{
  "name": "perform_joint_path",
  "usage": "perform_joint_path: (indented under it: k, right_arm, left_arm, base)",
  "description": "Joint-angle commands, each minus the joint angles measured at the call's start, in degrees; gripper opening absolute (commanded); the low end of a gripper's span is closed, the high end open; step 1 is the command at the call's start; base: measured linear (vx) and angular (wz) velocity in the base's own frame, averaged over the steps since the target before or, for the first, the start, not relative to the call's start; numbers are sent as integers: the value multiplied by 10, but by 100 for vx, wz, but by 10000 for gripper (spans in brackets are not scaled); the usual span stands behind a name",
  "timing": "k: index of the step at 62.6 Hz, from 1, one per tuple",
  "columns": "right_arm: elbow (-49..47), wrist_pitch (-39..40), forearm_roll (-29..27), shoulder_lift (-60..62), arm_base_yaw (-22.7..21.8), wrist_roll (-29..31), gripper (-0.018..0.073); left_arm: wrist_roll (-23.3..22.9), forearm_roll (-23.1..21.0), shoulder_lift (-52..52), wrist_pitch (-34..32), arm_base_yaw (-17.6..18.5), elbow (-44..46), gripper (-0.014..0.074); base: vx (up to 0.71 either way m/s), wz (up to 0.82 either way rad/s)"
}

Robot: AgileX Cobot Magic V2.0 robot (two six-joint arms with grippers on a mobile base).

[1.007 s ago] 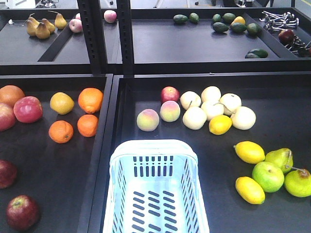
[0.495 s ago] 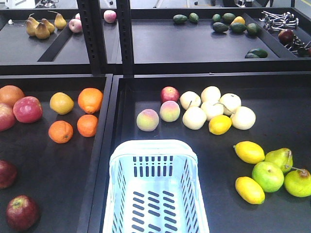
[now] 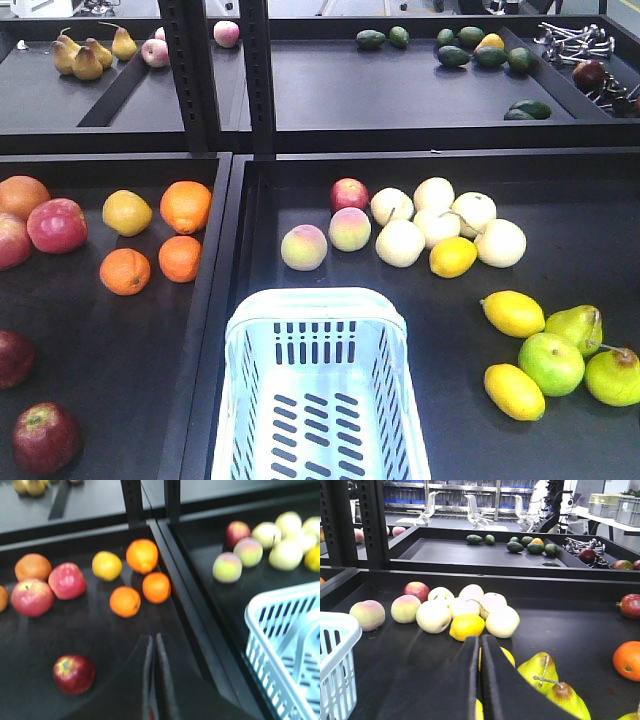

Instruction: Pick three apples into basket with both arms

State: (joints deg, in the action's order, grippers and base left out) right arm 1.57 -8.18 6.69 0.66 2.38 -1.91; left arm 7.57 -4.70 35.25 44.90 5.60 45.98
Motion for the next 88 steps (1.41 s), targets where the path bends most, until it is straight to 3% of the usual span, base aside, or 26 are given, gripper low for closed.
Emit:
perform_joint_path:
  k: [1, 10, 16, 30, 36, 45, 54, 58, 66, 83, 88]
  right_arm:
    - [8, 44, 4, 8, -4, 5, -8]
    - [8, 44, 4, 8, -4, 5, -8]
    - [8, 44, 4, 8, -4, 5, -8]
    - [8, 44, 4, 8, -4, 5, -8]
    - [8, 44, 4, 8, -4, 5, -8]
    - [8, 44, 4, 8, -4, 5, -8]
    - [8, 44, 4, 8, -4, 5, -8]
    - [8, 44, 4, 8, -4, 5, -8]
    - [8, 44, 4, 8, -4, 5, -8]
    - [8, 44, 4, 8, -4, 5, -8]
    - [8, 44, 4, 8, -4, 5, -8]
  left_arm:
    - [5, -5, 20, -22, 0, 24, -4]
    - [5, -5, 19, -19, 0, 22, 37]
    - [5, -5, 19, -12, 0, 22, 130]
    - [5, -5, 19, 11, 0, 22, 584]
    - [17, -5, 19, -3, 0, 22, 736]
    - [112, -27, 26, -32, 0, 29, 721]
    - [292, -119, 69, 2, 0, 61, 714]
    - [348, -162, 94, 11, 1, 78, 713]
    - [414, -205, 148, 11, 24, 107, 711]
    - [498, -194, 271, 8, 135, 173, 701]
    - [501, -162, 306, 5, 179, 190, 701]
  base:
    - [0, 0]
    - [0, 0]
    - [0, 0]
    - [0, 0]
    - [0, 0]
    - [0, 0]
    - [0, 0]
    - [0, 0]
    - [0, 0]
    - [0, 0]
    - [0, 0]
